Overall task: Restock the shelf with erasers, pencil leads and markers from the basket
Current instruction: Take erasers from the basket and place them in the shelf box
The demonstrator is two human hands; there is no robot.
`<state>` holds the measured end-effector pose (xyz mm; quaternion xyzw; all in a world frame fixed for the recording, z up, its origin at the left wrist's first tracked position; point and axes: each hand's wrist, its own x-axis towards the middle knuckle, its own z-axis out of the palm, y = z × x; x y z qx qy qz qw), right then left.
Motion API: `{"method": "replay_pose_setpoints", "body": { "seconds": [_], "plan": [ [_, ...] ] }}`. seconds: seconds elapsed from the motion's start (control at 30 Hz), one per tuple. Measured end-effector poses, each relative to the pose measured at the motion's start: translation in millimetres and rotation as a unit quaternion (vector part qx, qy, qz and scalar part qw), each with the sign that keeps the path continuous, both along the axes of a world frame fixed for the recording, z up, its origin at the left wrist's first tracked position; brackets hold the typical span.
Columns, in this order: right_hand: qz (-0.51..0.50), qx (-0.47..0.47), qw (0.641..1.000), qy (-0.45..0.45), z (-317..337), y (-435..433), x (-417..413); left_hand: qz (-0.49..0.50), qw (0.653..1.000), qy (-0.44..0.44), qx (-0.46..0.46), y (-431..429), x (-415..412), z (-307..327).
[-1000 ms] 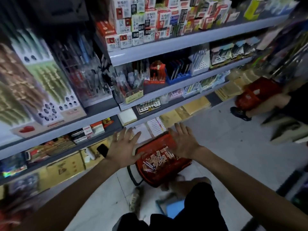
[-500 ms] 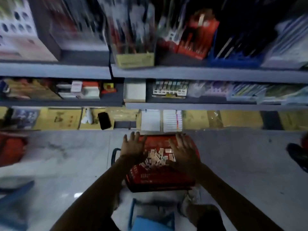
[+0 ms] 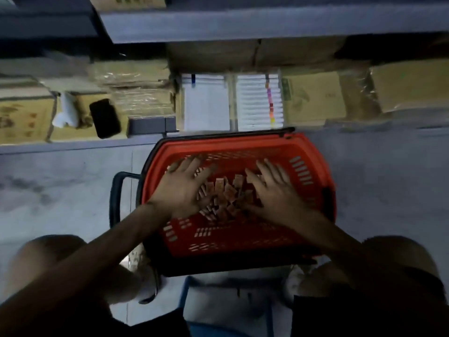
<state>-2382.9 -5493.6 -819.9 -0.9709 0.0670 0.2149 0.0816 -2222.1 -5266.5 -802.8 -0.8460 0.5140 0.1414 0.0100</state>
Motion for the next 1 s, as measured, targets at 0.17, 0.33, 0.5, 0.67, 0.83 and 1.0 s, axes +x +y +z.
{"method": "replay_pose_setpoints", "body": {
  "seconds": [0.17,0.33,0.5,0.67,0.83,1.0],
  "plan": [
    [0.051,-0.013,0.998,0.039,-36,-8,15,-0.054,0.996,-0.068,-0.006,-12,17,-33],
    [0.067,-0.04,0.997,0.015,-33,3,14,-0.102,0.988,-0.113,0.016,-6,14,-45],
    [0.02,-0.057,0.998,-0.004,-4,19,-17,-0.035,0.993,-0.107,0.027,18,-9,-32],
    [-0.038,-0.054,0.998,-0.017,29,34,-32,0.005,0.995,-0.1,0.002,31,-21,-15],
    [-0.079,-0.059,0.995,0.003,29,32,-43,0.032,0.997,-0.064,-0.014,44,-22,-7],
    [-0.085,-0.116,0.99,-0.005,-29,-3,-43,0.05,0.997,-0.061,0.023,45,-18,-23]
  ]
}}
